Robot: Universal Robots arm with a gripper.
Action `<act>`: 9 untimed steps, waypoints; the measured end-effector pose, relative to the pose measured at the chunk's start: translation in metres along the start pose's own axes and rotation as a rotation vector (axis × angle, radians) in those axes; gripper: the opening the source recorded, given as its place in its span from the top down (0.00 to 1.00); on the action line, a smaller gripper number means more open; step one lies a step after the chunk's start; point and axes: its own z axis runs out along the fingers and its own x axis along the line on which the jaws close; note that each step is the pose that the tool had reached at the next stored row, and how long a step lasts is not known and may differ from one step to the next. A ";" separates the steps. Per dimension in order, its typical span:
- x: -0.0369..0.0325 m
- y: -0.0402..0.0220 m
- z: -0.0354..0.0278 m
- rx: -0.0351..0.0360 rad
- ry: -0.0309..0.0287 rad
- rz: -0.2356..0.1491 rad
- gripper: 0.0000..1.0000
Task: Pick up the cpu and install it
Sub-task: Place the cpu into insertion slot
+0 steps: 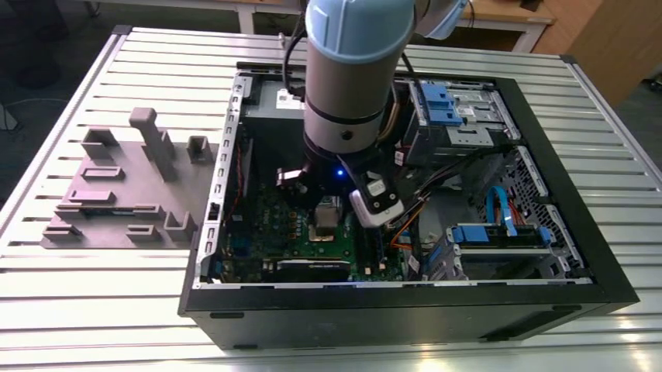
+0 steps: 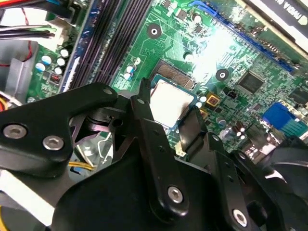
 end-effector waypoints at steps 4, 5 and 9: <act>0.0005 0.0000 0.0072 0.0001 0.0000 0.000 0.53; 0.0006 0.0000 0.0090 0.0000 0.0000 0.000 0.53; 0.0011 0.0000 0.0163 0.0001 0.0000 0.000 0.53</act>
